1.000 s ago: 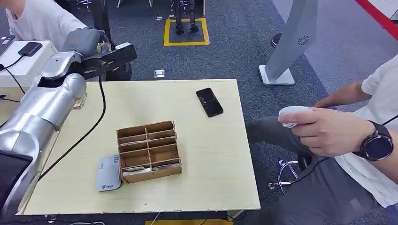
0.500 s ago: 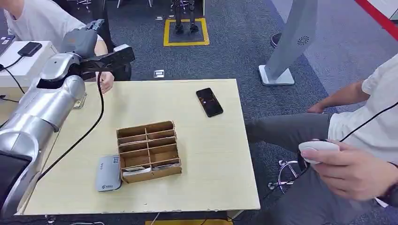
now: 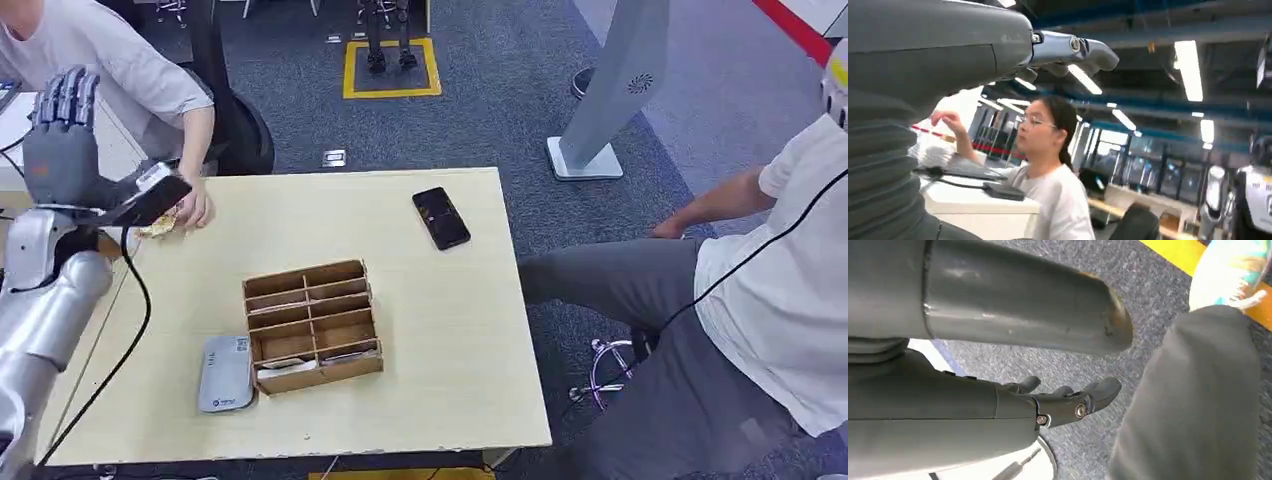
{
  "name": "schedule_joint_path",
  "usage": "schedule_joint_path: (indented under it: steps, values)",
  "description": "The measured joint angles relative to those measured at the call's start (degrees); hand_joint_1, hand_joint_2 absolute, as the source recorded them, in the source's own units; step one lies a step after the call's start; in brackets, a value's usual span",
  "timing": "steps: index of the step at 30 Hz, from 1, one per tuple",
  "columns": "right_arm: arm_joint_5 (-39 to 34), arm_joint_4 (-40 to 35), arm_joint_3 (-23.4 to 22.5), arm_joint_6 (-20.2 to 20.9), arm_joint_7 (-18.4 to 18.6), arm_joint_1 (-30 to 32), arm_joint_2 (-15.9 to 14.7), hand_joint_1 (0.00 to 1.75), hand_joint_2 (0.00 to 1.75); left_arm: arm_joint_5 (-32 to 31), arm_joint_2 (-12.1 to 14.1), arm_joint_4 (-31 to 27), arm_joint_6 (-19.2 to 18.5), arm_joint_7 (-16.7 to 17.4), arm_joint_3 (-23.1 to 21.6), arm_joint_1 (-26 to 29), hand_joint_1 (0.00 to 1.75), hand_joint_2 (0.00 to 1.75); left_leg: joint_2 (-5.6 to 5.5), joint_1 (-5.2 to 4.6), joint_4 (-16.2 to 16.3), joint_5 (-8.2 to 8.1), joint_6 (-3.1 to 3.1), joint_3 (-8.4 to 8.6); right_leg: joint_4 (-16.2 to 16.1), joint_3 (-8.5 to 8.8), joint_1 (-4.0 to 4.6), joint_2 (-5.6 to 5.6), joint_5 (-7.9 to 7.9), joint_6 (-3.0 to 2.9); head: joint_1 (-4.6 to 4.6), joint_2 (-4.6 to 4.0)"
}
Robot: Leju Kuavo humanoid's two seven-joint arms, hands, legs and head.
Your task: Pass the card to the sensor for recognition and then transmit it.
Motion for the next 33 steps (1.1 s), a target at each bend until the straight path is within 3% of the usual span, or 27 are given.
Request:
schedule_joint_path:
  steps: [3,5,8,11,14,17,19,20,22,24,26,28,30,33]
  values:
    - [-0.59,0.02,0.0,-0.24,0.17,0.4,0.02,0.0,0.0,0.75,1.53,-11.11,3.72,-2.6,9.3,12.05,0.0,1.75,0.09,0.01,-0.02,-0.1,0.0,0.01,-0.01,-0.04,0.01,0.07,-0.11,0.01,-0.04,0.0]
    - [-1.11,0.02,0.0,-0.68,0.17,0.68,0.02,0.0,0.0,3.76,1.29,-18.28,4.21,-6.67,17.3,19.0,0.0,1.75,0.09,0.01,-0.02,-0.17,-0.01,-0.02,-0.03,-0.06,0.01,0.07,-0.18,0.04,-0.02,0.0]
    - [-1.68,0.04,-0.02,-1.25,0.09,1.01,0.11,0.0,0.0,15.23,-0.64,-27.45,4.37,-14.32,29.76,27.88,0.0,1.75,0.13,0.01,-0.02,-0.25,-0.02,-0.02,-0.05,-0.07,0.01,0.09,-0.23,-0.02,-0.02,0.0]
    - [-2.1,0.04,-0.02,-1.64,0.09,1.27,0.26,0.0,0.0,27.04,-3.12,-34.16,4.65,-18.06,41.8,34.65,0.0,1.75,0.14,0.01,-0.04,-0.32,-0.01,-0.03,-0.05,-0.03,0.02,0.09,-0.26,-0.02,0.02,0.0]
    - [-2.1,0.04,-0.02,-1.68,0.13,1.43,0.52,0.0,0.0,32.6,-5.38,-36.47,4.61,-19.06,53.51,39.81,0.0,1.75,0.08,0.06,-0.05,-0.35,0.01,-0.03,-0.05,-0.01,0.05,0.02,-0.34,-0.02,-0.04,0.0]
    - [-2.14,0.04,-0.02,-1.66,0.39,1.42,0.79,0.0,0.0,34.98,-5.97,-33.53,1.5,-21.01,65.03,42.56,0.0,1.75,0.04,0.09,-0.05,-0.38,-0.02,0.0,-0.06,-0.02,0.08,-0.03,-0.4,-0.09,0.0,0.0]
    - [-2.18,0.04,-0.02,-1.66,0.46,1.39,0.92,0.0,0.0,35.02,-6.47,-32.01,0.67,-22.25,70.41,43.41,0.0,1.75,-0.14,0.14,-0.05,-0.37,-0.02,-0.02,-0.06,0.03,0.14,-0.23,-0.44,-0.14,0.02,0.0]
    - [-2.18,0.04,-0.02,-1.66,0.48,1.39,0.96,0.0,0.0,34.09,-6.67,-31.44,0.76,-21.13,72.1,43.57,0.0,1.75,-0.28,0.14,-0.05,-0.37,-0.02,-0.03,-0.06,0.1,0.14,-0.36,-0.46,-0.12,0.11,0.0]
    - [-2.14,0.04,-0.02,-1.62,0.85,1.23,1.11,0.0,0.0,31.72,-6.95,-28.2,1.22,-15.27,75.78,43.53,0.0,1.75,-0.36,0.11,-0.07,-0.38,-0.01,0.03,-0.06,0.28,0.13,-0.44,-0.54,-0.07,0.11,0.0]
    - [-2.1,0.02,0.0,-1.6,1.33,0.99,1.42,0.0,0.0,30.82,-7.13,-20.43,1.79,-8.62,80.35,42.89,0.0,1.75,-0.34,0.07,-0.08,-0.41,-0.05,0.16,-0.06,0.34,0.09,-0.41,-0.55,-0.07,0.07,0.0]
    - [-2.08,0.0,0.0,-1.49,1.68,0.82,1.73,0.0,0.0,30.34,-8.57,-12.18,2.75,-5.21,84.35,42.11,0.0,1.75,-0.34,0.03,-0.11,-0.42,-0.07,0.22,-0.05,0.38,0.05,-0.4,-0.55,-0.07,-0.07,0.0]
    - [-2.16,-0.02,0.0,-1.25,1.94,0.68,1.97,0.0,0.0,22.88,-11.9,-4.16,4.15,-2.55,90.2,41.77,0.0,1.75,-0.37,0.05,-0.1,-0.41,-0.05,0.26,-0.09,0.41,0.04,-0.44,-0.56,-0.06,-0.13,0.0]
    - [-2.75,-0.02,0.0,-1.03,2.14,0.59,2.1,0.0,0.0,11.27,-17.97,-1.83,4.19,4.97,95.48,41.79,0.0,1.75,-0.42,0.05,-0.07,-0.47,0.08,0.27,-0.26,0.44,0.04,-0.5,-0.56,-0.05,0.0,0.0]
    - [-3.85,0.24,-0.33,-1.16,1.42,0.61,2.12,0.0,0.0,3.6,-23.36,2.9,3.76,11.02,99.57,41.14,0.0,1.75,-0.56,-0.03,-0.02,-0.49,0.22,0.28,-0.28,0.63,-0.04,-0.66,-0.63,0.17,0.09,0.0]
